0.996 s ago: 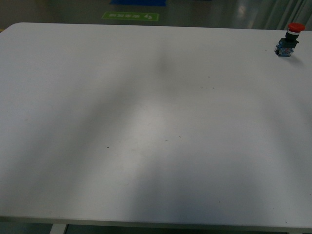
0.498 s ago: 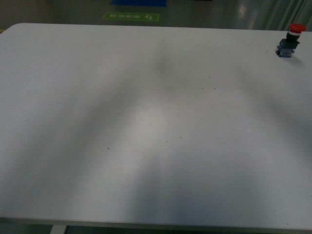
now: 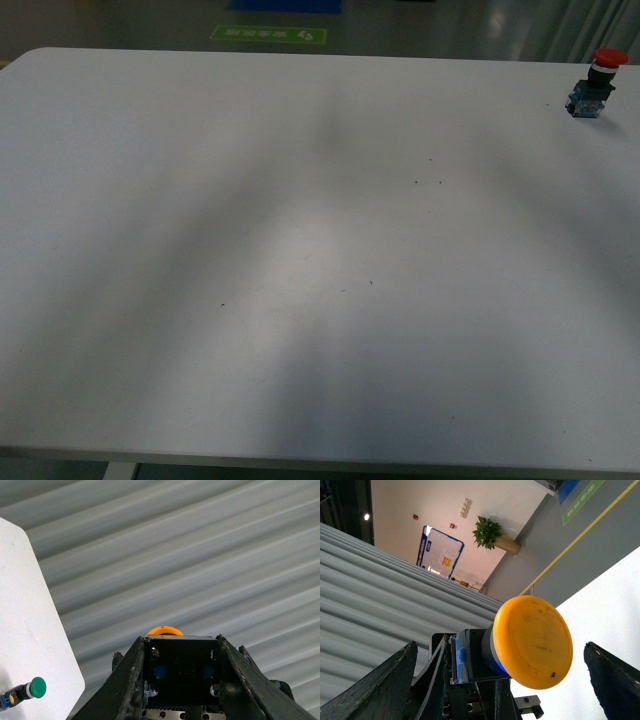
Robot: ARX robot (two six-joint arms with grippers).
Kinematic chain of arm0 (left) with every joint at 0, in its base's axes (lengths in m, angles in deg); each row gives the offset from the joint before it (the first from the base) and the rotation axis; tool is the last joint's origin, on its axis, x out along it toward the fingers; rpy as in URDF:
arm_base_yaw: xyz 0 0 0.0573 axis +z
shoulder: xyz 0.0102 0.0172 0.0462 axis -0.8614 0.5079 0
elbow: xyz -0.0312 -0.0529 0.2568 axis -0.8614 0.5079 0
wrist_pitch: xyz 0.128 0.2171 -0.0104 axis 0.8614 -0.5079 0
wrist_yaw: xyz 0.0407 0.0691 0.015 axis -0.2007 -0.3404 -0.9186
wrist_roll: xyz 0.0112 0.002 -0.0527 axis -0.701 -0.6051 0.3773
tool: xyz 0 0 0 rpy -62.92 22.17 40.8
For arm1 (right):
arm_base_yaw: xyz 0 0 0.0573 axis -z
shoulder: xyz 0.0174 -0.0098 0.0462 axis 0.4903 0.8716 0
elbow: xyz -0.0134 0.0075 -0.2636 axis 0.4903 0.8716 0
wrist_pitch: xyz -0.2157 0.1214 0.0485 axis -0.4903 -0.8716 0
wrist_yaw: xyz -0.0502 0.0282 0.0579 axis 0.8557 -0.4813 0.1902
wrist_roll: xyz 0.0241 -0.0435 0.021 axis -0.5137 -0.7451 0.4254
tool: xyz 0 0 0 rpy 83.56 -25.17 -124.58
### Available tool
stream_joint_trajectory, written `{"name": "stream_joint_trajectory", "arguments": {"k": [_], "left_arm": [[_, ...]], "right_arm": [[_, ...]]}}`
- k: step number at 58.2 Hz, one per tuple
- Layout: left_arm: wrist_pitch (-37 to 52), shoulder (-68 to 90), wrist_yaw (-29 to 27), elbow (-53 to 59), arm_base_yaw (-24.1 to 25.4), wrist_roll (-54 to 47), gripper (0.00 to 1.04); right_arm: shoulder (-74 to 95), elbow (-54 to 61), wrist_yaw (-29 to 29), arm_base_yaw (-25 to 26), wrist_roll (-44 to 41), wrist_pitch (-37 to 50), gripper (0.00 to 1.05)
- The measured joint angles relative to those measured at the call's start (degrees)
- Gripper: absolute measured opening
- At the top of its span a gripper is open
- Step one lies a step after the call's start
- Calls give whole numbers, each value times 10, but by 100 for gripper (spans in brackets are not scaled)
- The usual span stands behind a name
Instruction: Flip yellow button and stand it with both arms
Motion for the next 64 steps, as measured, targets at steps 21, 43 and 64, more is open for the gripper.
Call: {"name": "stream_joint_trajectory", "arguments": {"k": [21, 43, 64], "left_arm": [[0, 0, 0, 0, 0, 0, 35], [0, 0, 0, 0, 0, -1, 35], [0, 0, 0, 0, 0, -1, 35]], "right_arm": [[8, -18, -37, -5, 46, -16, 97], [37, -39, -50, -1, 127, -26, 97], [40, -40, -47, 1, 134, -18, 84]]}}
